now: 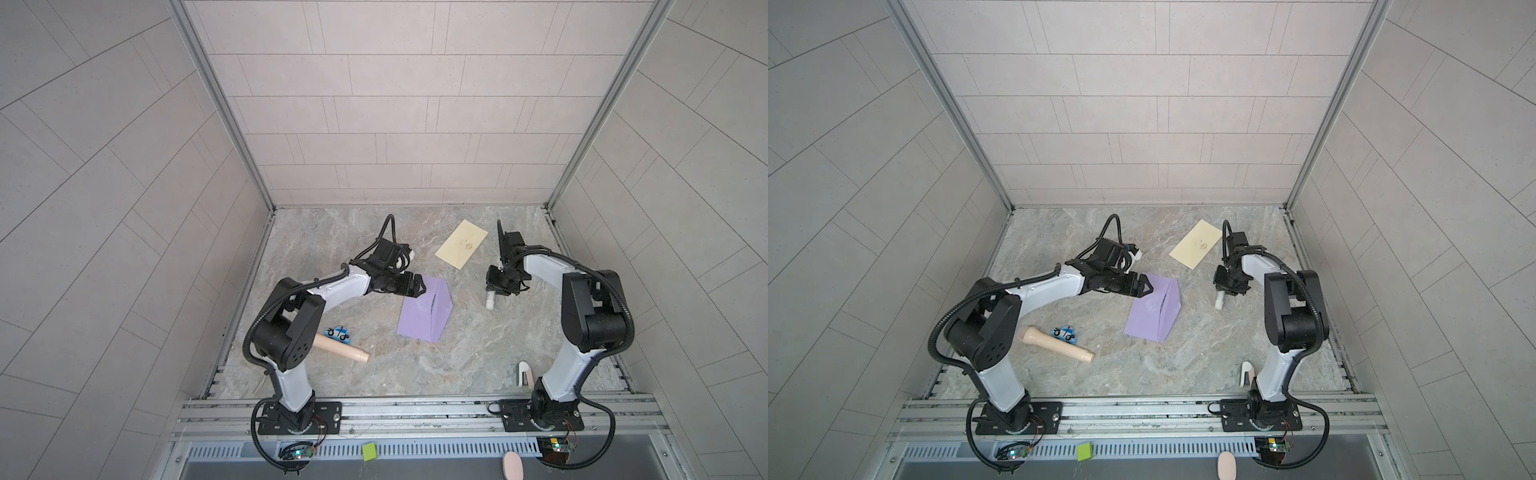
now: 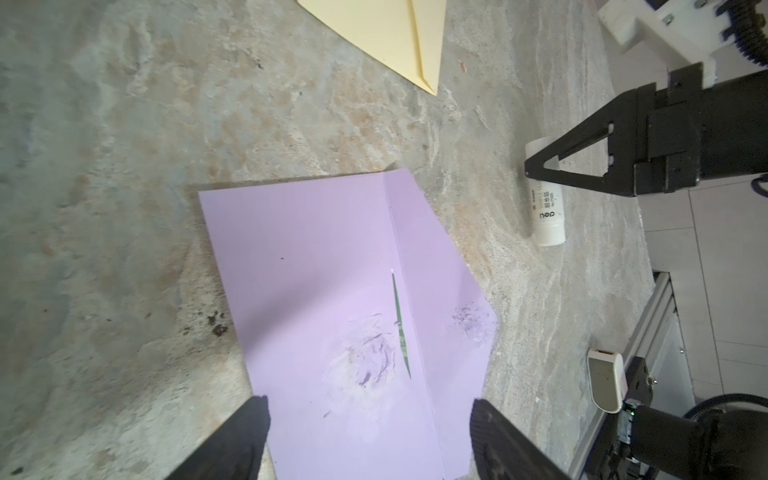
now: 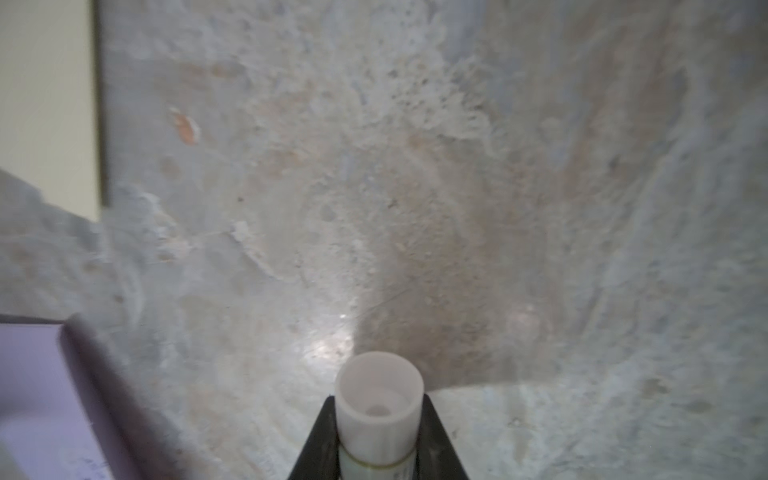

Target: Place the letter into the envelope and seal it

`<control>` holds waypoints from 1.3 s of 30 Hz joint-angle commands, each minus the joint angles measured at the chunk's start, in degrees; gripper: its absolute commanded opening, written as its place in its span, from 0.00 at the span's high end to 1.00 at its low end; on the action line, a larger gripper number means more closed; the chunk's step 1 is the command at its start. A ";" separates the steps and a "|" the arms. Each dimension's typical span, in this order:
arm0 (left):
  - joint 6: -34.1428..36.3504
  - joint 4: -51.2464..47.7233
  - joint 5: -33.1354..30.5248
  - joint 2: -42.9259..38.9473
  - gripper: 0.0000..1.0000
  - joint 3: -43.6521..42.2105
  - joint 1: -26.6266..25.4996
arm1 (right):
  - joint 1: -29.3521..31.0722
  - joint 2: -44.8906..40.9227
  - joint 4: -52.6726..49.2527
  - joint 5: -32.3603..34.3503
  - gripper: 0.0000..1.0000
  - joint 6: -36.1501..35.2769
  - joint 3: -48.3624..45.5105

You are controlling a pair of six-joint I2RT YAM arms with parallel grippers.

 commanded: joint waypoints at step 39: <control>13.93 -3.05 1.59 -6.18 1.00 0.41 -2.90 | 15.95 -8.10 15.49 -33.84 0.49 12.98 3.44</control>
